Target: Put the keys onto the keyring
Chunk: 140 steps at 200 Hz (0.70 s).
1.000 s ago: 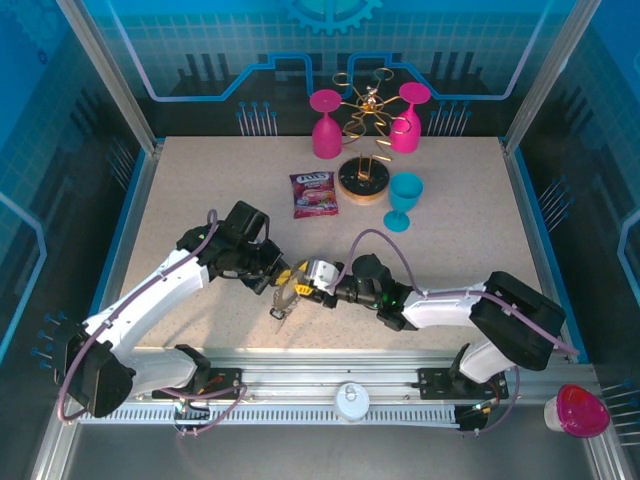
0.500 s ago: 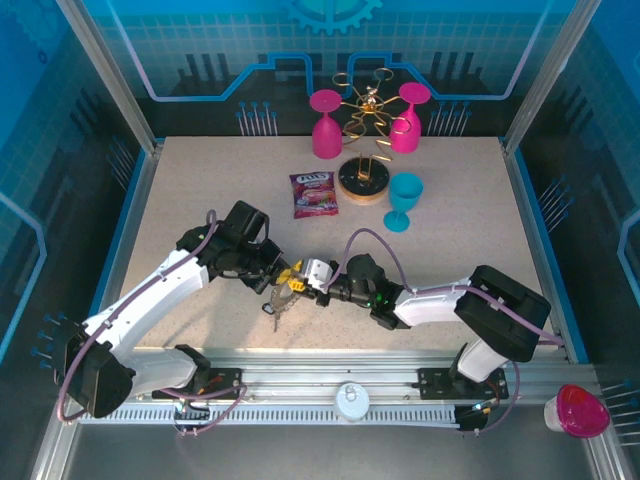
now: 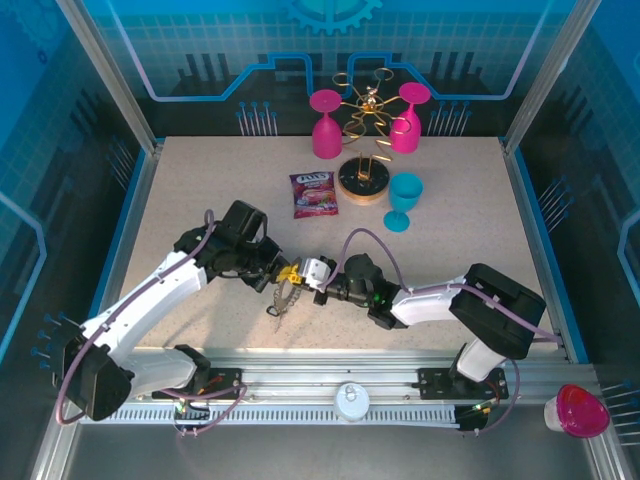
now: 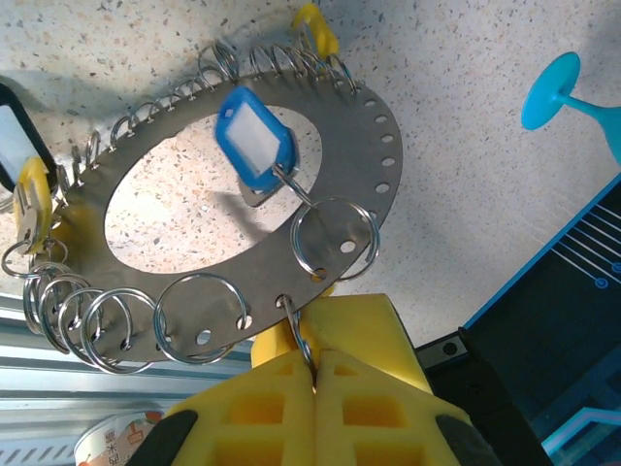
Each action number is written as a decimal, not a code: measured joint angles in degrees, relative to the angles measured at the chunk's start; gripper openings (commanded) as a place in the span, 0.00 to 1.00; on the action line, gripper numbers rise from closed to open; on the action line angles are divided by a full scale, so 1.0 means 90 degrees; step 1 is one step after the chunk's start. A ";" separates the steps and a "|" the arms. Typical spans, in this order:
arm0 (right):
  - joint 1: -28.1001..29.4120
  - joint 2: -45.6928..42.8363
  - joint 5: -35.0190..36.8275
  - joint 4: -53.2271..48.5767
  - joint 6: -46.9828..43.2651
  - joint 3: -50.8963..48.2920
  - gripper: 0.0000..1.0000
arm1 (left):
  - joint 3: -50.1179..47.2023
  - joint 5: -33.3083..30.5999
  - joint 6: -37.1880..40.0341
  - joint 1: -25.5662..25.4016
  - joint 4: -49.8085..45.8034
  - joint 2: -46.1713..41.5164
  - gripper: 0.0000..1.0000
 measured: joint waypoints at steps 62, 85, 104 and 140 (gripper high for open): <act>-0.0391 -0.0391 -0.0792 -0.0787 0.0005 0.0015 0.00 | -0.0262 -0.1848 0.2385 0.0255 0.0920 -0.1178 0.69; -0.0704 -0.0724 -0.1396 -0.1656 0.0002 0.0223 0.00 | -0.0359 -0.2290 0.4687 0.0260 0.1654 -0.1586 0.65; -0.0923 -0.0971 -0.1807 -0.2363 -0.0002 0.0508 0.00 | -0.0653 -0.2089 0.6671 0.0260 0.2132 -0.1800 0.65; -0.1260 -0.1246 -0.2395 -0.3604 -0.0107 0.1095 0.00 | -0.1166 -0.0563 0.9896 0.0260 0.2103 -0.1855 0.65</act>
